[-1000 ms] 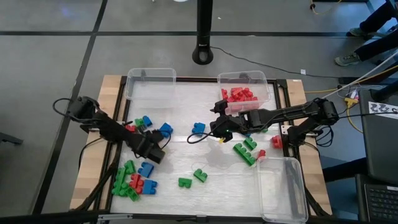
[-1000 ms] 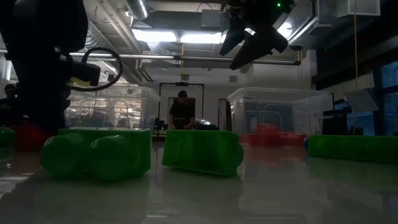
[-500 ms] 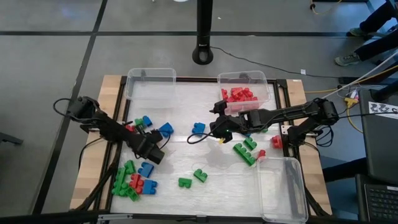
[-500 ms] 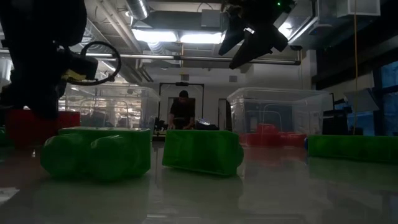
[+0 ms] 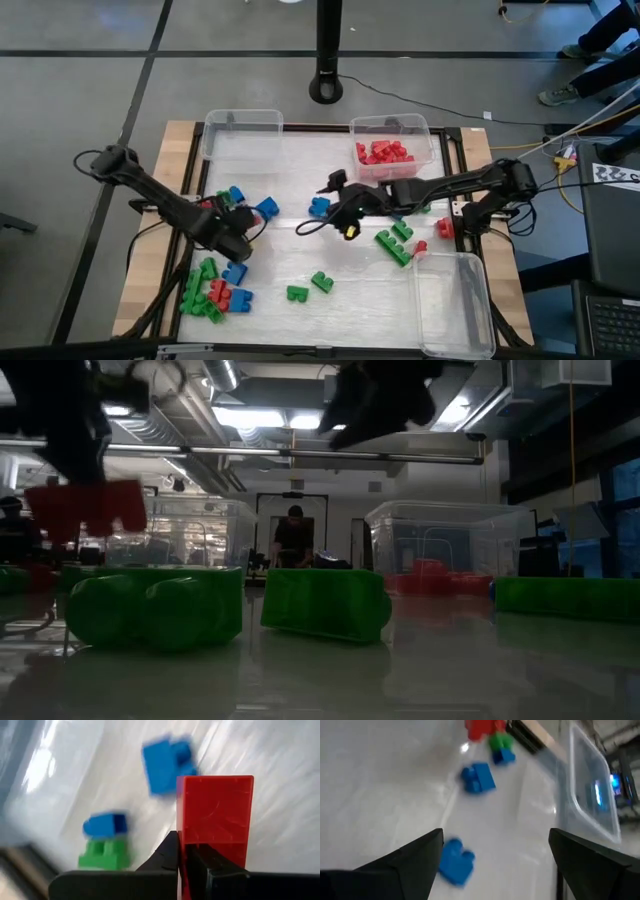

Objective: Sort blocks
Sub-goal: Put the red game piece into the top right transparent bin

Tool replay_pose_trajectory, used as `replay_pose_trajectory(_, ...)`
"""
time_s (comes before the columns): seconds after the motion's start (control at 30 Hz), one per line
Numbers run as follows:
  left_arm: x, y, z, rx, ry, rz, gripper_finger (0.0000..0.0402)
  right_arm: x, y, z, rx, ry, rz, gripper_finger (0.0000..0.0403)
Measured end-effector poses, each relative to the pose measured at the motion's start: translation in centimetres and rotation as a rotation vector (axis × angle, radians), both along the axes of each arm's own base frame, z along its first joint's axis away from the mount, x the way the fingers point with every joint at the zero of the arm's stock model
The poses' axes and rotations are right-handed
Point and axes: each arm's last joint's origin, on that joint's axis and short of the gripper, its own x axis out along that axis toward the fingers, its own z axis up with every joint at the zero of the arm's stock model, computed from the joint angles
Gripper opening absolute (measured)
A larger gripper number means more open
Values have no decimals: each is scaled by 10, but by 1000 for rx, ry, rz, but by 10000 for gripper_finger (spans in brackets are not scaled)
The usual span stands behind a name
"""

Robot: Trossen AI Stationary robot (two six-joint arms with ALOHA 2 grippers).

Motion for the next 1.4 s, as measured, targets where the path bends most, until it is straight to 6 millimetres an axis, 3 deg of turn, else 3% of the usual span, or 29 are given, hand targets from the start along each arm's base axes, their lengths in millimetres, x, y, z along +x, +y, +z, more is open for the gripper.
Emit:
replay_pose_trajectory(0.23, 5, -9, 28, 44, -290, -190, 4, 40, 1, -26, 127, -170, 127, 363)
replay_pose_trajectory(0.43, 20, -16, 35, 109, -366, -334, 3, 64, 0, -47, 262, -285, 155, 363)
replay_pose_trajectory(0.63, 24, -12, 36, 133, -364, -341, 5, 70, 4, -55, 362, -305, 194, 363)
replay_pose_trajectory(1.03, 30, -12, 40, 147, -412, -364, 5, 78, 5, -51, 364, -469, 220, 359)
replay_pose_trajectory(1.17, 30, -11, 40, 146, -411, -359, 6, 81, 6, -54, 369, -486, 238, 321)
replay_pose_trajectory(1.4, 32, -9, 41, 146, -423, -346, 10, 83, 6, -56, 332, -510, 272, 188)
